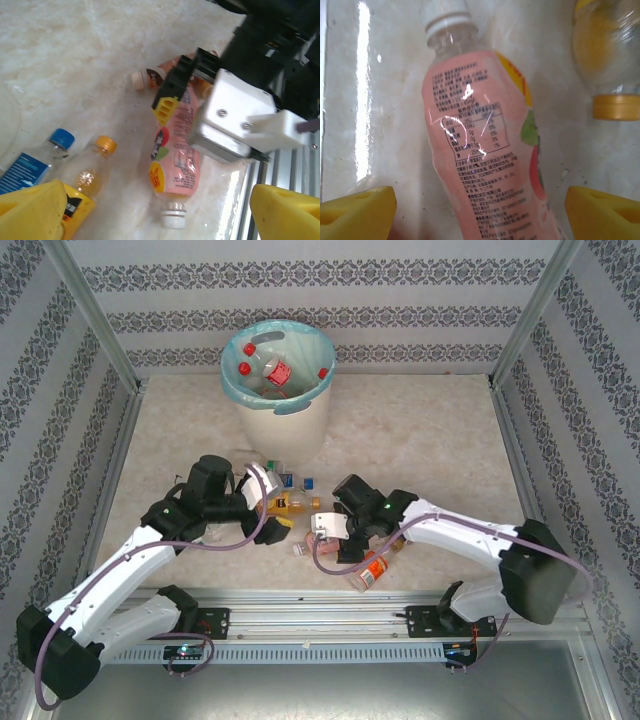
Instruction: Put the plastic bottles in the bin
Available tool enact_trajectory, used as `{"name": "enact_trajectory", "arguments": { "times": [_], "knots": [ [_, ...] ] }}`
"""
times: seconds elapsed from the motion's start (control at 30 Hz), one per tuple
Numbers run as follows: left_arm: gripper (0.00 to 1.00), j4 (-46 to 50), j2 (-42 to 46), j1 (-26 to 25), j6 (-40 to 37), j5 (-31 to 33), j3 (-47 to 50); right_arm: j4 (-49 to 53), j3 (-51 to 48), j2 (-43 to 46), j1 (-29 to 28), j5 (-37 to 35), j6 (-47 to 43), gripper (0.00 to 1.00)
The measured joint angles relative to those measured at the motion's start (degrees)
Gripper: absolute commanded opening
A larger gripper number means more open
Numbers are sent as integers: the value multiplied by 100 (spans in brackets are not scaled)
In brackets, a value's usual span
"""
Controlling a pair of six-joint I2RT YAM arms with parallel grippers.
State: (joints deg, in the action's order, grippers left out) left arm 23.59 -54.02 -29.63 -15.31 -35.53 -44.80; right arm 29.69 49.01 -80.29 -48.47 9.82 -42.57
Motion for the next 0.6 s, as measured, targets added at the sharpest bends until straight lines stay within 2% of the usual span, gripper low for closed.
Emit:
{"name": "enact_trajectory", "arguments": {
  "times": [0.17,0.33,0.4,0.6],
  "knots": [
    [96,-13,28,0,-166,-201,107,-61,11,-413,105,-35,-243,87],
    [97,-28,42,0,-260,-195,120,-317,11,-778,111,-109,-420,82],
    [97,-46,76,0,-275,-168,155,-387,11,-903,111,-140,-444,79],
    [98,-184,236,0,-317,153,216,-472,24,-1023,111,-162,-601,58]
  ]
}}
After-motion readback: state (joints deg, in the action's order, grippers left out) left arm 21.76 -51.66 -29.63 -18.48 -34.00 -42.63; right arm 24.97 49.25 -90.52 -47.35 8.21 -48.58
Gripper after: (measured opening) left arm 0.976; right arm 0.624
